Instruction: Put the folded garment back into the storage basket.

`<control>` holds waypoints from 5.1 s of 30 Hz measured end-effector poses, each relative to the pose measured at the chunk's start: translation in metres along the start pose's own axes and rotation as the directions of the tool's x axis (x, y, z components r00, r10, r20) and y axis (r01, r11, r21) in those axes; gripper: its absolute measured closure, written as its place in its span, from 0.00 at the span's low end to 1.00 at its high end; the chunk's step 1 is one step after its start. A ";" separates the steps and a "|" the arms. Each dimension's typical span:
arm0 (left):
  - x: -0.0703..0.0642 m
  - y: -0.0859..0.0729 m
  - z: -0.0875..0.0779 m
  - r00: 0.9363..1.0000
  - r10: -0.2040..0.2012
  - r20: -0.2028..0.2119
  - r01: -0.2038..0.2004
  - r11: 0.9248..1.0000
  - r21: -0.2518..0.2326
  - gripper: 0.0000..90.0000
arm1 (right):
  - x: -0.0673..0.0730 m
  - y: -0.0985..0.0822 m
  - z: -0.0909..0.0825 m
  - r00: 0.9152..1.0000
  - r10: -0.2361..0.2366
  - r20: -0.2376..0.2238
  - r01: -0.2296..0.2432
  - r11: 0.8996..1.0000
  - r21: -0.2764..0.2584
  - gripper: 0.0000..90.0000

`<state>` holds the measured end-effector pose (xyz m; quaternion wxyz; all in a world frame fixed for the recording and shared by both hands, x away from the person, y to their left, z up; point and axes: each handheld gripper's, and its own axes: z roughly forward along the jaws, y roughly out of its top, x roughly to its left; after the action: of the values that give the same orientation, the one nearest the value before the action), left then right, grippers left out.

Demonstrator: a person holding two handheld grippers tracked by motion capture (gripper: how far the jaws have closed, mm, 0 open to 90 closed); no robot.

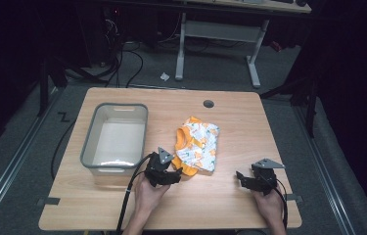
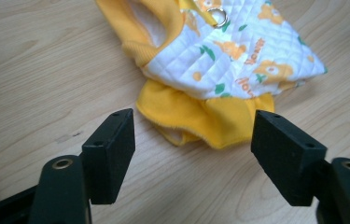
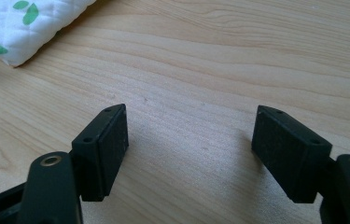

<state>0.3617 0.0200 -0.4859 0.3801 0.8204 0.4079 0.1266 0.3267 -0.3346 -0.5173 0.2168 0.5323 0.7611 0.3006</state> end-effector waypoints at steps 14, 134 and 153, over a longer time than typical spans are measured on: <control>0.002 0.031 0.016 1.000 -0.004 -0.021 0.004 1.000 0.001 0.30 | 0.000 0.000 0.000 1.000 0.001 0.000 -0.001 1.000 0.000 0.30; 0.037 0.065 -0.037 0.995 -0.053 0.082 0.068 0.978 -0.198 0.83 | 0.000 0.000 0.000 1.000 -0.001 -0.001 0.001 1.000 0.000 0.30; 0.057 0.063 -0.069 0.994 -0.088 0.064 0.101 0.963 -0.251 0.83 | 0.000 0.000 0.000 1.000 -0.003 -0.001 0.003 1.000 -0.001 0.30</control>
<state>0.3984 0.0760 -0.3987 0.4983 0.7476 0.4169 0.1378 0.3266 -0.3347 -0.5174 0.2169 0.5310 0.7618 0.3010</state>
